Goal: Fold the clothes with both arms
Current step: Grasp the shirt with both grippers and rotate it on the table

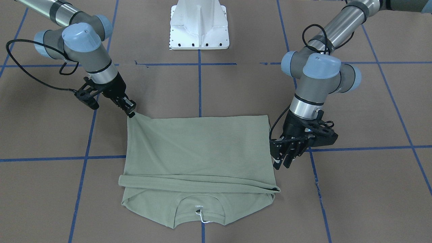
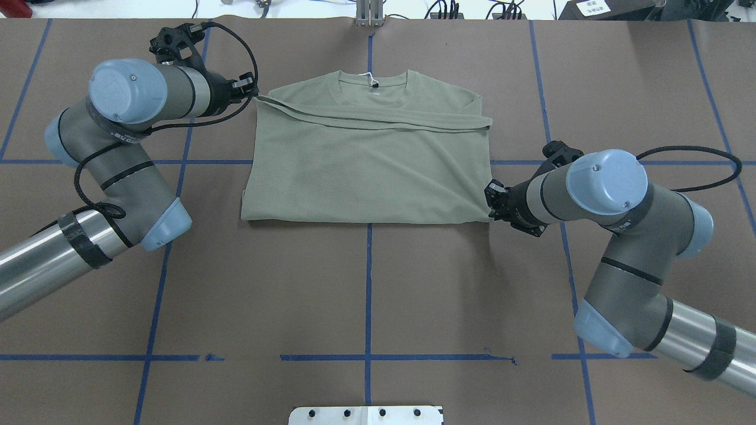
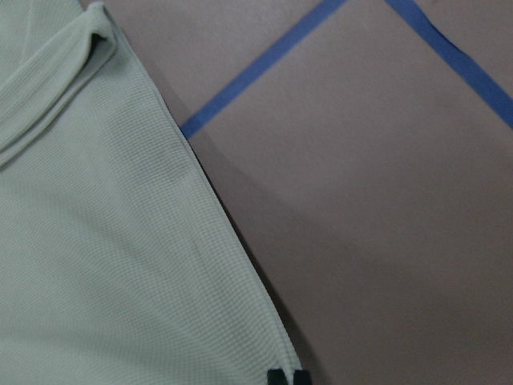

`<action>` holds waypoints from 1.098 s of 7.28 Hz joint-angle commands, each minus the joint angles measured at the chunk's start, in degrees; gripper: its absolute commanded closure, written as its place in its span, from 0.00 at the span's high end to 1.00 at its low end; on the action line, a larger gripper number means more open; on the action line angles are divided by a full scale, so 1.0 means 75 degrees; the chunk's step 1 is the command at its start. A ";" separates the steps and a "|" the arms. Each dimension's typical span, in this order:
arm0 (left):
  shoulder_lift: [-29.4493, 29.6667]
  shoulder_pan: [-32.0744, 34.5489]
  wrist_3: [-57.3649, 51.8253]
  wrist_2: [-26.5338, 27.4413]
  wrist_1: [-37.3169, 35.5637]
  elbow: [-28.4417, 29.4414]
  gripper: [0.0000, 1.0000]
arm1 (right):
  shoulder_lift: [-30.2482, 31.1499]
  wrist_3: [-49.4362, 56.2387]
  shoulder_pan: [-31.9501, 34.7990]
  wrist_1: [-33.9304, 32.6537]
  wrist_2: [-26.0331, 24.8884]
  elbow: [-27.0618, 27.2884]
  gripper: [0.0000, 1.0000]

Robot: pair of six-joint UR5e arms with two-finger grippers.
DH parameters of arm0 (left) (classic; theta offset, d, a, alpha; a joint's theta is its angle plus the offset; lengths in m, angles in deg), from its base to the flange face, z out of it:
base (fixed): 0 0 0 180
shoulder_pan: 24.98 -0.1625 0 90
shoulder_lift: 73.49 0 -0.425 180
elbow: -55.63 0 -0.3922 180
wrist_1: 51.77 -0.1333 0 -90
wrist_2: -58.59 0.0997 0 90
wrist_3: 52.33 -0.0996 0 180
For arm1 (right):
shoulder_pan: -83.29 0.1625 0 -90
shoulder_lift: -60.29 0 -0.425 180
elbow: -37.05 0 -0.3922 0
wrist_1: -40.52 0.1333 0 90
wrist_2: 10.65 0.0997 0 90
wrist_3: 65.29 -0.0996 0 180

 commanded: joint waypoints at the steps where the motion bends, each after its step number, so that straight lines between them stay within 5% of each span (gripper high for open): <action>1: -0.0544 -0.0098 0.0316 -0.1936 -0.0122 -0.1474 0.50 | 0.0895 -0.0360 -0.0803 -0.0664 0.0090 0.1512 0.00; 4: -0.0664 -0.0638 0.0655 -0.2692 -0.0182 -0.2444 0.52 | 0.1097 -0.1014 -0.2033 -0.1958 0.1293 0.2782 0.00; 6: -0.0676 -0.0638 0.1064 -0.2929 -0.0473 -0.2502 0.78 | 0.1376 -0.1930 -0.3310 -0.1970 0.1309 0.3227 0.00; 7: -0.0676 -0.0661 0.1067 -0.3139 -0.0765 -0.2409 0.78 | 0.1518 -0.1991 -0.3664 -0.1970 0.1263 0.3241 0.26; 8: -0.0665 -0.0661 0.1415 -0.3107 -0.1325 -0.2513 0.78 | 0.1682 -0.2003 -0.3854 -0.1970 0.1227 0.3241 0.94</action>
